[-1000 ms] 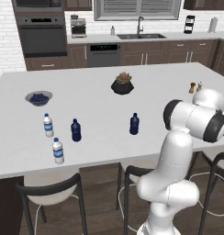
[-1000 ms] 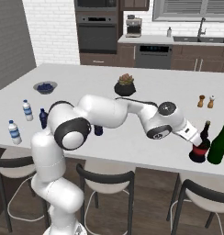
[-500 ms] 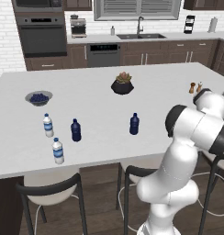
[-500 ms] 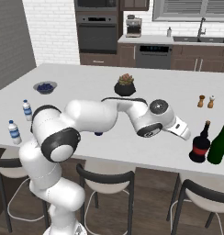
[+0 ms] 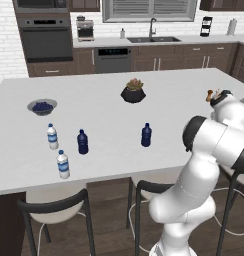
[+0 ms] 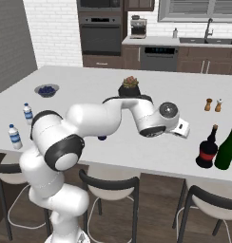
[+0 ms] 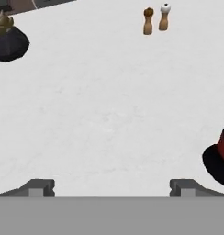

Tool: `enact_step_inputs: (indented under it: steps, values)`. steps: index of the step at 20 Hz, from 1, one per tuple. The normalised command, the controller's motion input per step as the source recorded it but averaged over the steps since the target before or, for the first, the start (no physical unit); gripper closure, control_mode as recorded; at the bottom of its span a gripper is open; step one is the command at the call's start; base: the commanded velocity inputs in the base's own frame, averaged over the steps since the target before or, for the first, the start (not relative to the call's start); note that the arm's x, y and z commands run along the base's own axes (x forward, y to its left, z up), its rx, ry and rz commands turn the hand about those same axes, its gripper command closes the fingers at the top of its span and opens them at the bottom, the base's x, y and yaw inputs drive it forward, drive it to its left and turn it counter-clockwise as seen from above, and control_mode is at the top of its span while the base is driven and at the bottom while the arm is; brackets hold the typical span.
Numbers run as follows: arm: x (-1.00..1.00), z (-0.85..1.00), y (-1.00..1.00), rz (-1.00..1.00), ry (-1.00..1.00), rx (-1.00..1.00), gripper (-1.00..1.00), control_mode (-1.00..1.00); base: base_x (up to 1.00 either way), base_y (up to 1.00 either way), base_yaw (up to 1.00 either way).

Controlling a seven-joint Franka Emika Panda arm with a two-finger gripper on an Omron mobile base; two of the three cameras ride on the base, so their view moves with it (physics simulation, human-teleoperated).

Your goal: Move the plastic bottles in the middle to the plastics group, and the glass bottles in the middle to the glass group.

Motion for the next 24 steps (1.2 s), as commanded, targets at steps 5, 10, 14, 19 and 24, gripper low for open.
enact_step_inputs:
  steps: [5, 10, 14, 19, 24]
  values:
    - [0.15, -0.01, 0.44, 0.36, 0.01, 0.01, -1.0, -1.0, 0.0, 0.0, 0.0]
    - [0.0, 0.0, 0.9, 0.22, 0.01, -0.02, -1.0, -1.0, 0.0, 0.0, 0.0]
    - [0.0, 0.0, 1.0, 0.11, 0.02, -0.05, -1.0, -1.0, 0.0, 0.0, 0.0]
    - [0.0, 0.0, 1.0, 0.05, 0.04, -0.07, -1.0, -1.0, 0.0, 0.0, 0.0]
    - [0.1, 0.0, 1.0, 0.0, 0.06, -0.06, -1.0, -1.0, 0.0, 0.0, 0.0]
